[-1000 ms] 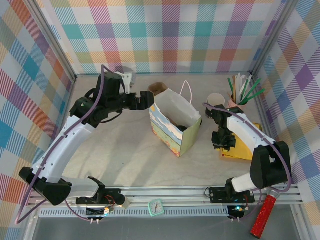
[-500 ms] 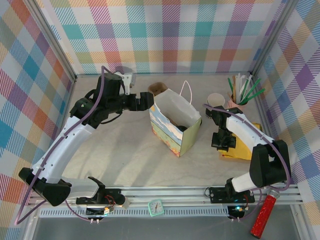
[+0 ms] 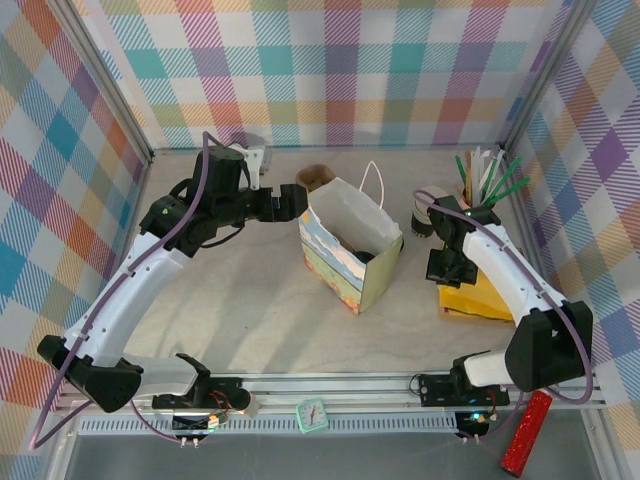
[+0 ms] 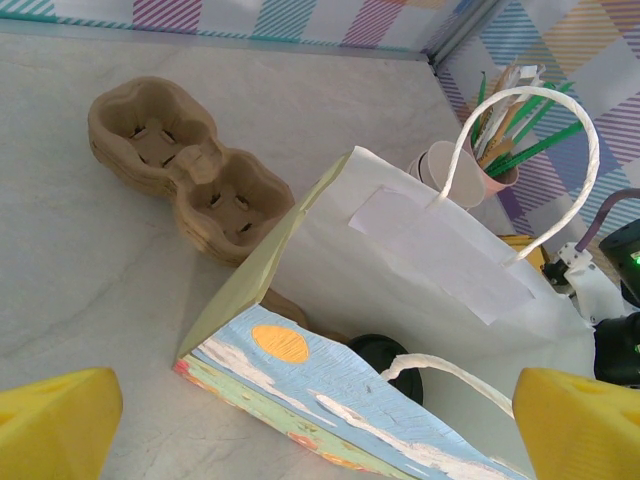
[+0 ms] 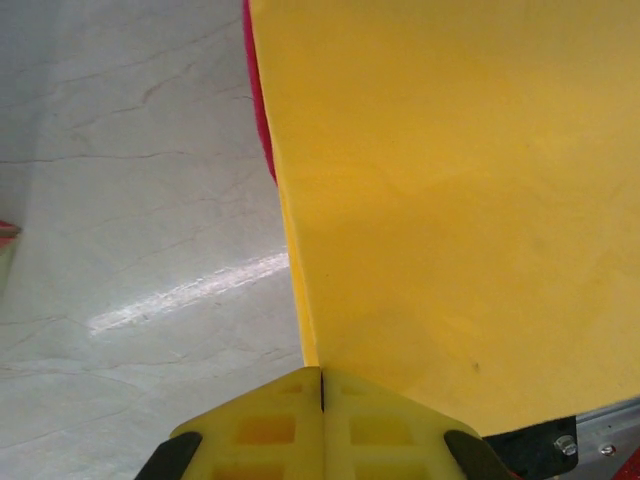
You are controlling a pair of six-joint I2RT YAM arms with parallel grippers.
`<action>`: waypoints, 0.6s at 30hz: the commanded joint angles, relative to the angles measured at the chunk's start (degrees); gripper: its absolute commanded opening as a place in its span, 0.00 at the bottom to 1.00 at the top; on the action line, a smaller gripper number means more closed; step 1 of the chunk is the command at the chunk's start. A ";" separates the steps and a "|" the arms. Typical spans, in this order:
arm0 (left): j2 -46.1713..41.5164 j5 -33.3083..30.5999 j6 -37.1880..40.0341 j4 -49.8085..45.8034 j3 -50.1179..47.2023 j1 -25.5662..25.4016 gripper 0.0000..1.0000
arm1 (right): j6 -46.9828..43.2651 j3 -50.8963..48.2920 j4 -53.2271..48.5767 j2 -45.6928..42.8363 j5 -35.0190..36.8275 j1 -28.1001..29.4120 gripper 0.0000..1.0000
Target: Pack the takeout coffee
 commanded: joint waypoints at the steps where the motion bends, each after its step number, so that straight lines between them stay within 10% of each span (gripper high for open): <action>1: -0.52 0.14 0.31 1.59 -0.02 -0.42 1.00 | -0.38 1.15 -0.72 0.11 -2.20 0.33 0.00; 13: -1.23 -0.03 -0.24 1.58 -0.68 -0.42 1.00 | 0.69 -1.23 0.32 0.98 -4.84 2.96 0.00; 18: -1.02 0.42 -0.33 1.50 -0.46 -0.42 1.00 | 1.52 -1.31 -2.82 2.13 3.83 3.43 0.37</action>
